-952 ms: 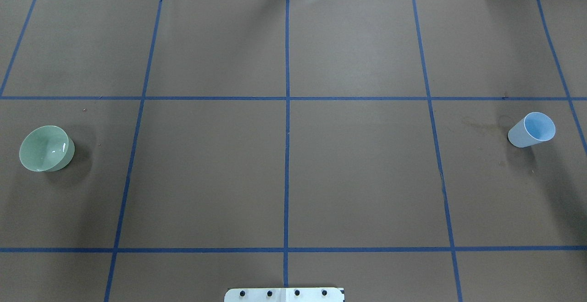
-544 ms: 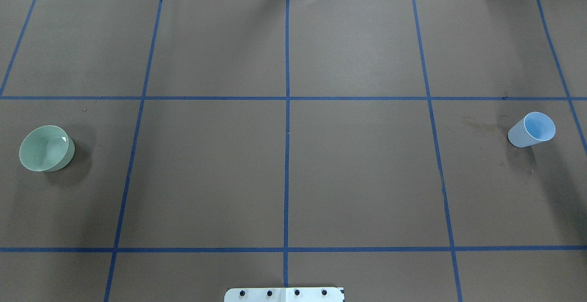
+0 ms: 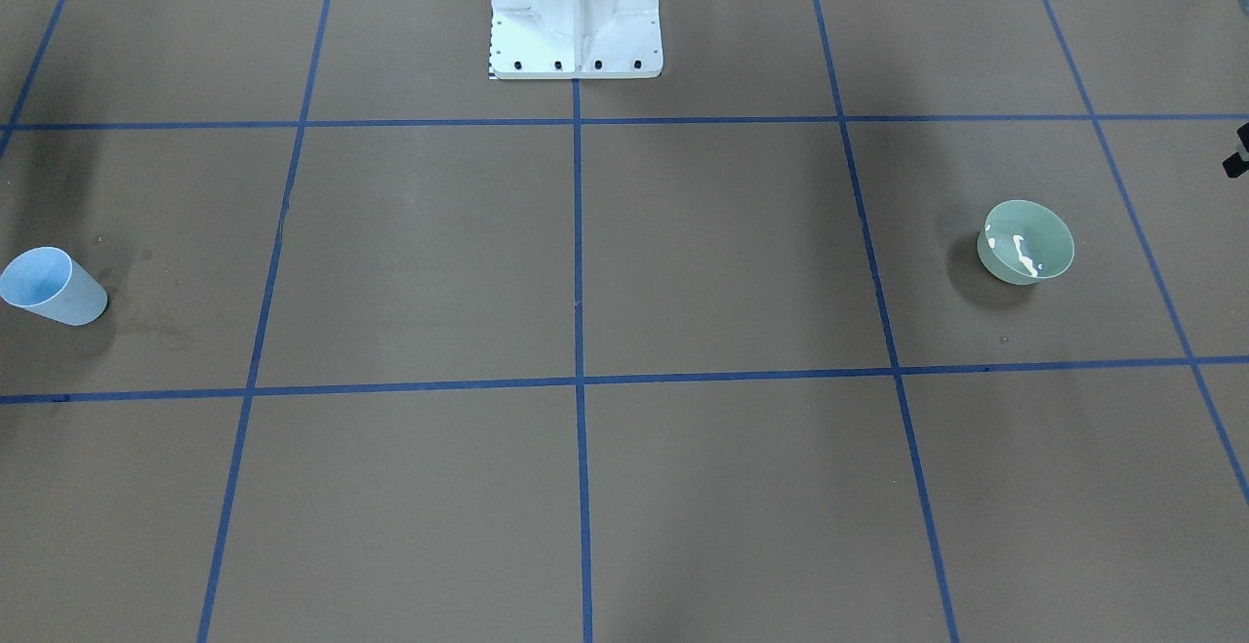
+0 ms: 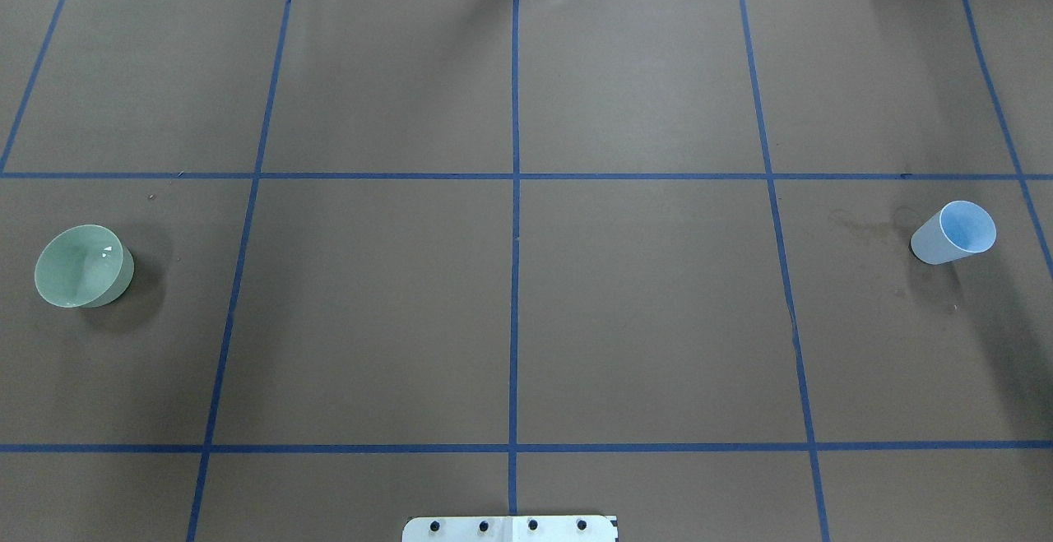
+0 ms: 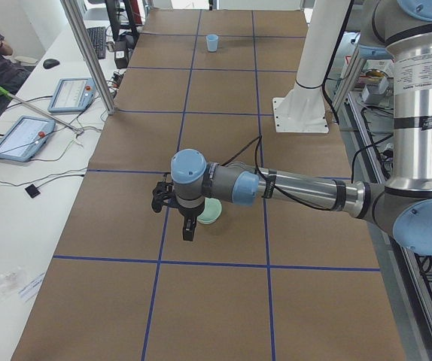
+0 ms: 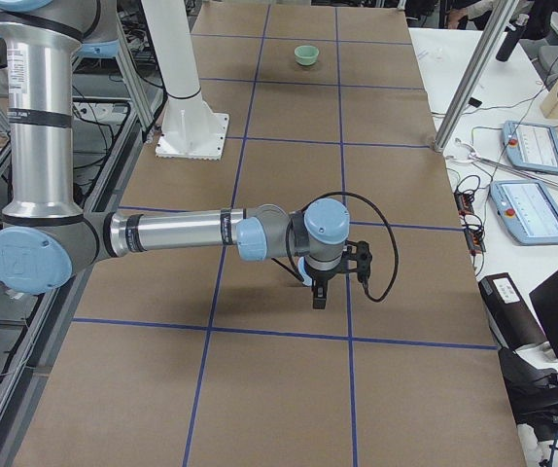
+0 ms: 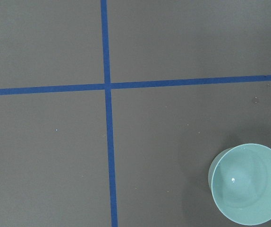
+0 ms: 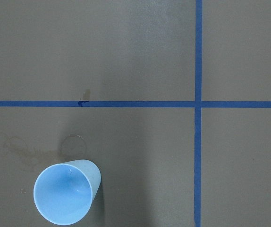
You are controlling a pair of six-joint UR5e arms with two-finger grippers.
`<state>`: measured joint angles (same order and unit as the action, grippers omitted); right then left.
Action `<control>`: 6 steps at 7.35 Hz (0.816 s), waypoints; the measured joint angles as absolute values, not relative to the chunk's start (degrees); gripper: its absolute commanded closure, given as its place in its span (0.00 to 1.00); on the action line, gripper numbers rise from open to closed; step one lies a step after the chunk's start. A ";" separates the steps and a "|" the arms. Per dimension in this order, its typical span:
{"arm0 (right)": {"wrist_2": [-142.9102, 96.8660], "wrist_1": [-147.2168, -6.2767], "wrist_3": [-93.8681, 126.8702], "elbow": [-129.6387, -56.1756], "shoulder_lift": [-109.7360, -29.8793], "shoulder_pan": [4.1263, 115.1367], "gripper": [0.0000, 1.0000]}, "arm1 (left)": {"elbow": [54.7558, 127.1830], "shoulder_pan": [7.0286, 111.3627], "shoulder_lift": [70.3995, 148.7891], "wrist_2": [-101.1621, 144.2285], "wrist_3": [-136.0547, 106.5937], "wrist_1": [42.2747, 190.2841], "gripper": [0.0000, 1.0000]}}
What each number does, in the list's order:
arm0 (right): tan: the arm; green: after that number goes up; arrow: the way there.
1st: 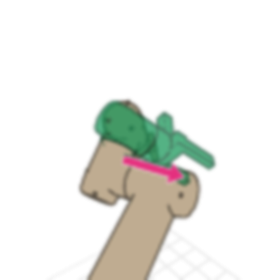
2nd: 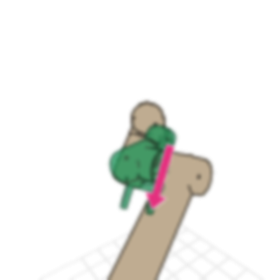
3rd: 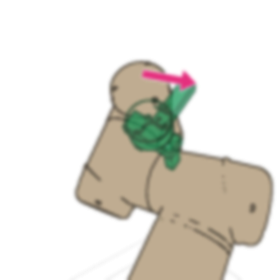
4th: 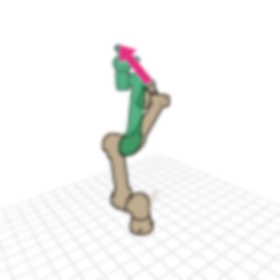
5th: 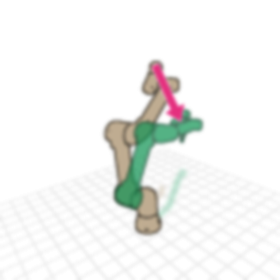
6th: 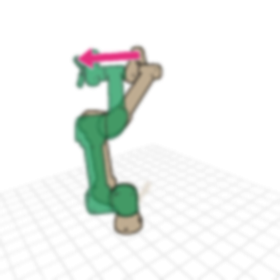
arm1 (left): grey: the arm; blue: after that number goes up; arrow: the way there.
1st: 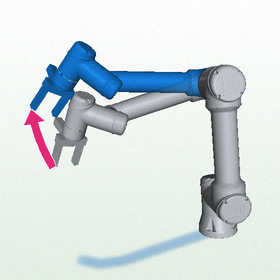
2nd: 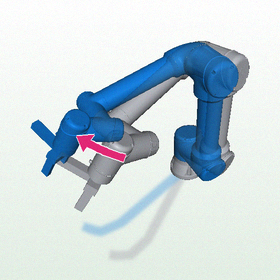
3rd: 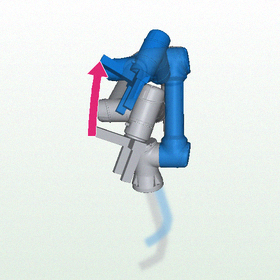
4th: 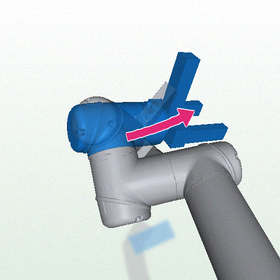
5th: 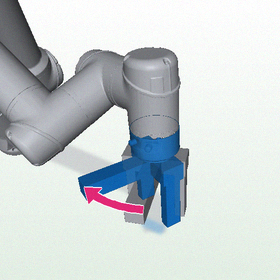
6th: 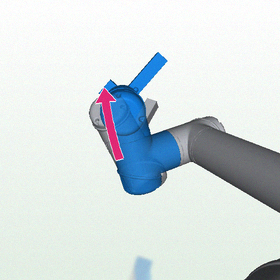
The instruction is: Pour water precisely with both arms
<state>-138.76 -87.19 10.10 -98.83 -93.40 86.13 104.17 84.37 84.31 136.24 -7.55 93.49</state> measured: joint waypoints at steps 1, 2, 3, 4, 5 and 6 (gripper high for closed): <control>-138.37 -87.17 10.09 -98.92 -94.08 86.36 0.01 | 104.56 84.29 84.30 135.72 -7.59 93.56 0.00; -136.49 -87.13 10.07 -99.27 -94.57 86.58 0.01 | 104.67 84.29 84.36 135.40 -7.58 93.59 0.00; -133.38 -87.13 10.07 -99.93 -94.84 86.68 0.01 | 104.70 84.28 84.50 135.18 -7.53 93.62 0.00; -130.03 -87.18 9.98 -100.60 -94.86 86.71 0.01 | 104.81 84.23 84.52 134.01 -7.28 93.66 0.00; -127.61 -87.25 9.80 -100.89 -94.72 86.72 0.01 | 104.87 84.19 84.53 131.92 -6.53 93.59 0.00; -126.58 -87.38 9.62 -101.00 -94.65 86.70 0.01 | 104.69 84.19 84.41 130.59 -5.71 93.16 0.00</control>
